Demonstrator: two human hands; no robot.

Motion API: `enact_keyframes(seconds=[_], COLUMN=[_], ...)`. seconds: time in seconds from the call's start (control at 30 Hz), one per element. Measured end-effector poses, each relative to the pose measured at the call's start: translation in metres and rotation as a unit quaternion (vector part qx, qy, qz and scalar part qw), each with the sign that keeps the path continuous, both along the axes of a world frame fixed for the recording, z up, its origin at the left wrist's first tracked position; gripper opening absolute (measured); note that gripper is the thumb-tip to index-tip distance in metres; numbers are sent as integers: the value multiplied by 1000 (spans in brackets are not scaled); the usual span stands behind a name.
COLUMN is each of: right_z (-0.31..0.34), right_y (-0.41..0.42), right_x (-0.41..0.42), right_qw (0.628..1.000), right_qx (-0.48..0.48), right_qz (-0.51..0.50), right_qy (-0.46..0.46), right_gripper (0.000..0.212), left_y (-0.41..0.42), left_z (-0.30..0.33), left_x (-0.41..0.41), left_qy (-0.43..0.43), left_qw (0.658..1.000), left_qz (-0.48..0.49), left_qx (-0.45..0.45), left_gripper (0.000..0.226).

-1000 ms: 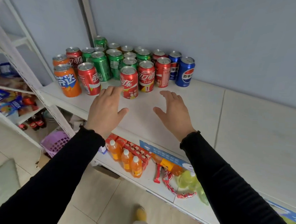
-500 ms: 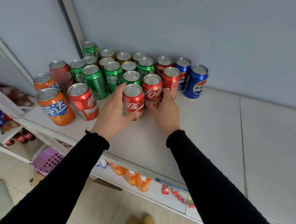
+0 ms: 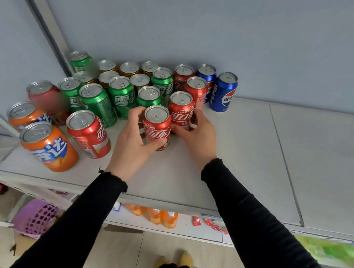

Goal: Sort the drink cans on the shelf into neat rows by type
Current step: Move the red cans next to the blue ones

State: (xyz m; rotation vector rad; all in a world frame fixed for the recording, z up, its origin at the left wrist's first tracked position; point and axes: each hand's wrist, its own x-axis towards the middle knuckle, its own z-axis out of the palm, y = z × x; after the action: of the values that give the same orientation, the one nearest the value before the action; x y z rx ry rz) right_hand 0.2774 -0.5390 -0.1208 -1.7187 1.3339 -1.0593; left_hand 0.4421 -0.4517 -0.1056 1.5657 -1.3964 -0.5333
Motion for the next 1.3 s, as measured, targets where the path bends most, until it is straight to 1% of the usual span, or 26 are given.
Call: enact_keyframes(seconds=[0.1,0.23,0.4,0.53,0.6,0.7,0.9,1.03,1.17,1.3], right_z=[1,7,14,11,10,12,11,5,3,-2], right_y=[8,14,11,-5,-16,-36,-90,-127,-152,-163], right_x=[-27,-79,-171,-258,-303,-370,-486,-524,-531,-533], right_qw=[1000,998,989,979,975,972,970,968,966,962], right_qx=[9,5,4,-3,-3,3,14,7,-7,-15], right_qz=[-23,-70,-147,-201,-221,-232,-242,-249,-260,-267], right_qy=[0,-7,-27,-35,-41,-29,-13,-9,-9,-48], right_gripper=[70,65,62,66,67,63,63,58,50,56], left_y=[-3,-18,-54,-88,-106,-135,-193,-229,-257,-272], left_z=[0,4,8,13,14,15,14,12,9,6], left_x=[-14,-57,-137,-216,-259,-324,-446,-500,-532,-549], left_qy=[3,26,8,-14,-25,-41,-33,-16,-7,-8], left_qw=[999,994,984,977,974,974,977,980,980,981], left_qz=[-30,-106,-177,-212,-223,-219,-209,-197,-198,-195], left_qx=[-11,-18,-13,-10,-18,-33,-26,-20,-18,-21], left_gripper=[79,78,81,80,80,78,76,74,72,70])
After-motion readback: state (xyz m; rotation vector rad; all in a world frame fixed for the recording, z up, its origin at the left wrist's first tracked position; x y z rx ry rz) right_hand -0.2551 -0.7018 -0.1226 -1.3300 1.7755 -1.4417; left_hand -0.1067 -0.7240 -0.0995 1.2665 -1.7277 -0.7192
